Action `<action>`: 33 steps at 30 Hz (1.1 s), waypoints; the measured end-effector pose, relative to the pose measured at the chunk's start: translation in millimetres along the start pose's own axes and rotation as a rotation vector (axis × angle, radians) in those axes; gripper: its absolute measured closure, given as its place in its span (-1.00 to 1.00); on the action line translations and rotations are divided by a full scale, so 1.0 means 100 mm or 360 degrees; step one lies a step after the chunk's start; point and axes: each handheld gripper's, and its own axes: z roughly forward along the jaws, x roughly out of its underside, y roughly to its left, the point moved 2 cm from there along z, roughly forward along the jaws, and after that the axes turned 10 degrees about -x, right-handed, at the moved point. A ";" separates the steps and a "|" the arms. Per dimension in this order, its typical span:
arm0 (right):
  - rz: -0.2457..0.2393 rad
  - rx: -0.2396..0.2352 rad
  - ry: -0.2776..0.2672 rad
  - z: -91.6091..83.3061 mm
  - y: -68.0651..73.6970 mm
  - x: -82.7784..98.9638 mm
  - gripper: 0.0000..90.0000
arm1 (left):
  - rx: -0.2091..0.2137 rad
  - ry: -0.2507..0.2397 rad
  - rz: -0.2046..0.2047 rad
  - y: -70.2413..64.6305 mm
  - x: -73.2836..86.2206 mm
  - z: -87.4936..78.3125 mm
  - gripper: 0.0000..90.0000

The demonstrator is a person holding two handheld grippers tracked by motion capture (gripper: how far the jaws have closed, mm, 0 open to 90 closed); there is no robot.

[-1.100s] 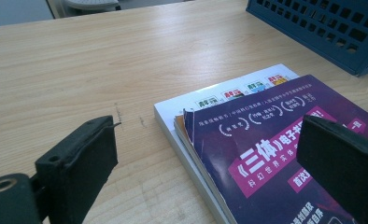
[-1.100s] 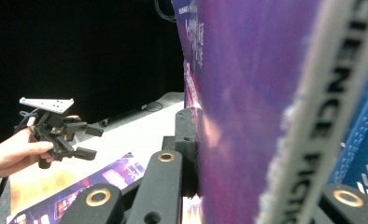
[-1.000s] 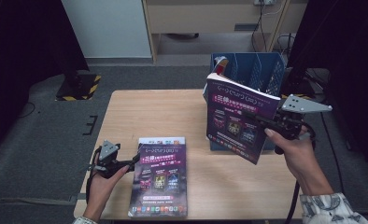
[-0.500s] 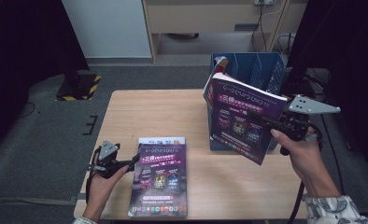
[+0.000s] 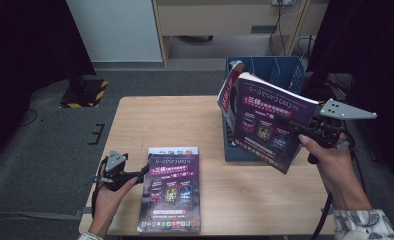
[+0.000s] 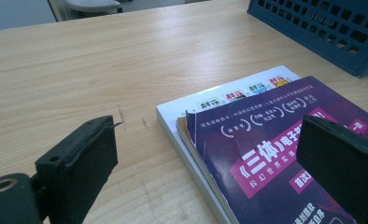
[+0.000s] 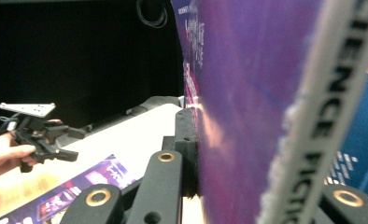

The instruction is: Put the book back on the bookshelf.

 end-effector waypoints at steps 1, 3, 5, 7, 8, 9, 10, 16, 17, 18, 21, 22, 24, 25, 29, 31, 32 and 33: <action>0.0004 0.0012 0.0002 0.00 -0.01 0.00 0.84 | 0.0000 0.0000 -0.0001 0.00 0.00 0.00 -0.89; 0.0005 0.0024 0.0003 0.00 -0.03 0.00 0.84 | 0.0000 -0.0002 0.0000 0.00 0.00 0.00 -0.89; 0.0007 0.0050 0.0010 -0.01 -0.06 -0.01 0.84 | 0.0001 -0.0003 0.0001 0.00 0.00 0.00 -0.89; 0.0003 0.0087 0.0008 -0.03 -0.10 -0.02 0.84 | 0.0001 -0.0003 0.0002 0.00 0.00 0.00 -0.89; 0.0010 0.0098 0.0004 -0.04 -0.11 -0.03 0.84 | 0.0001 -0.0005 0.0000 0.00 0.00 0.00 -0.89; 0.0010 0.0110 0.0002 -0.04 -0.13 -0.03 0.84 | 0.0000 -0.0005 0.0000 0.00 0.00 0.00 -0.89; 0.0015 0.0125 0.0001 -0.05 -0.14 -0.02 0.84 | 0.0000 -0.0005 -0.0001 0.00 0.00 0.00 -0.89; 0.0011 0.0205 -0.0008 -0.06 -0.20 -0.01 0.84 | 0.0000 -0.0005 0.0001 0.00 0.00 0.00 -0.89; 0.0011 0.0205 -0.0008 -0.06 -0.20 -0.01 0.84 | 0.0000 -0.0005 0.0001 0.00 0.00 0.00 -0.89; 0.0014 0.0232 -0.0014 -0.06 -0.21 -0.01 0.84 | -0.0001 -0.0005 0.0002 0.00 0.00 0.00 -0.89; 0.0016 0.0264 -0.0018 -0.06 -0.23 -0.02 0.84 | 0.0000 -0.0005 0.0001 0.00 0.00 0.00 -0.89; 0.0014 0.0272 -0.0013 -0.06 -0.24 -0.02 0.84 | 0.0001 -0.0005 0.0001 0.00 0.00 0.00 -0.89; 0.0025 0.0288 -0.0014 -0.06 -0.26 -0.02 0.84 | 0.0001 -0.0004 0.0003 0.00 0.00 0.00 -0.89; 0.0032 0.0301 -0.0012 -0.07 -0.27 -0.02 0.84 | 0.0001 -0.0004 0.0003 0.00 0.00 0.00 -0.89; 0.0024 0.0358 0.0005 -0.05 -0.30 -0.02 0.84 | 0.0001 -0.0005 0.0003 0.00 0.00 0.00 -0.89; 0.0032 0.0385 0.0012 -0.05 -0.31 -0.02 0.84 | 0.0002 -0.0005 0.0004 0.00 0.00 0.00 -0.89; 0.0033 0.0394 0.0015 -0.05 -0.32 -0.02 0.84 | 0.0002 -0.0005 0.0004 0.00 0.00 0.00 -0.89; 0.0033 0.0394 0.0015 -0.05 -0.32 -0.02 0.84 | 0.0002 -0.0005 0.0004 0.00 0.00 0.00 -0.89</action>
